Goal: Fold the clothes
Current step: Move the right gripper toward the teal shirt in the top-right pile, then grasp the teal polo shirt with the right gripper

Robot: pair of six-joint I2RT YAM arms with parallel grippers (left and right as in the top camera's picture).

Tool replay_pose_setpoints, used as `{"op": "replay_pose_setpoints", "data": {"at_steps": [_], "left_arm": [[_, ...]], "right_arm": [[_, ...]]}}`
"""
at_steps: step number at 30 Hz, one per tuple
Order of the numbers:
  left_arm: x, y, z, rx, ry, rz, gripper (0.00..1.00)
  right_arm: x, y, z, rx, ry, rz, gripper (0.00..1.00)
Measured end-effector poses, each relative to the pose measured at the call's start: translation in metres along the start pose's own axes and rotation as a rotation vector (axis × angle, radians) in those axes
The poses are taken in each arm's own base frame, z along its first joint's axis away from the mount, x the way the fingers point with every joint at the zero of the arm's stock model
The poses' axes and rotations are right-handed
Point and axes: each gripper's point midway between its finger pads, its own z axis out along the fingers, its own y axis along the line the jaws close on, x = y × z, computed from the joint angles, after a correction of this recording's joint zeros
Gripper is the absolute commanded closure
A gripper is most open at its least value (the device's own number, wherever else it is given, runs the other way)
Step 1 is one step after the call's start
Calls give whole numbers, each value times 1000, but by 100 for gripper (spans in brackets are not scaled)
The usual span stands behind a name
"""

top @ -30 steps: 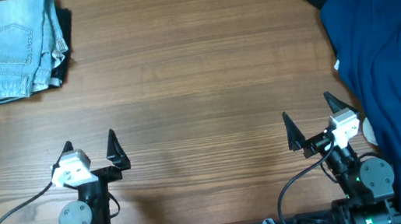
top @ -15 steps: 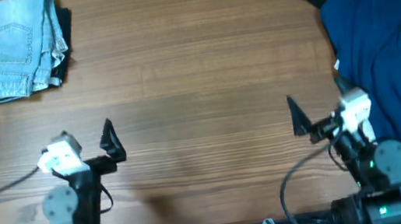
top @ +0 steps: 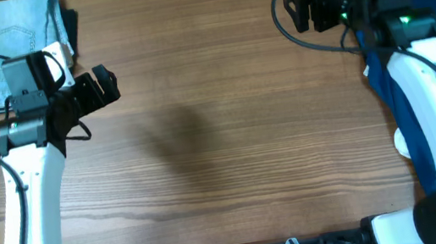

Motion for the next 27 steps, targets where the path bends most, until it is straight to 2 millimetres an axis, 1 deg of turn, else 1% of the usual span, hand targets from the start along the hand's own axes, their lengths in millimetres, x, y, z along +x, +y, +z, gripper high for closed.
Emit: {"op": "replay_pose_setpoints", "data": {"at_steps": [1, 2, 3, 4, 5, 6, 7, 8, 10, 11, 12, 13, 14, 16, 18, 20, 22, 24, 27], "left_arm": [[1, 1, 4, 1, 9, -1, 0], [2, 1, 7, 0, 15, -3, 0], [2, 2, 8, -1, 19, -3, 0], [2, 1, 8, 3, 20, -3, 0], [2, 0, 8, 6, 19, -3, 0], [2, 0, 8, 6, 19, -3, 0], [2, 0, 8, 6, 18, -3, 0], [2, 0, 8, 6, 19, -3, 0], [2, 0, 8, 6, 19, -3, 0], [2, 0, 8, 6, 19, -2, 0], [2, 0, 8, 6, 19, 0, 0], [2, 0, 8, 6, 19, 0, 0], [2, 0, 8, 7, 19, 0, 0], [2, 0, 8, 6, 18, 0, 0], [2, 0, 8, 6, 18, 0, 0], [2, 0, 8, 6, 19, 0, 0], [2, 0, 8, 6, 18, 0, 0], [2, 0, 8, 6, 19, 0, 0], [2, 0, 8, 6, 19, 0, 0]], "right_arm": [[2, -7, 8, 22, 5, 3, 0], [7, -20, 14, 64, 21, 33, 0], [13, -38, 17, 118, 31, 79, 1], [18, -62, 17, 169, 34, 139, 1], [26, -93, 15, 231, 39, 210, 3], [36, -119, 12, 277, 46, 268, 5], [51, -155, 4, 343, 56, 346, 7], [71, -192, -4, 406, 71, 422, 9], [108, -241, -15, 490, 108, 531, 12], [127, -260, -19, 523, 126, 583, 12], [152, -280, -21, 557, 153, 650, 14], [177, -296, -20, 582, 183, 716, 19], [196, -306, -18, 594, 207, 758, 22], [232, -315, -9, 601, 265, 825, 27], [249, -314, 2, 594, 300, 851, 32], [251, -314, 6, 590, 299, 858, 33], [246, -317, 8, 586, 273, 853, 35], [239, -318, 11, 563, 241, 846, 43], [230, -315, 17, 510, 210, 828, 62]]}}
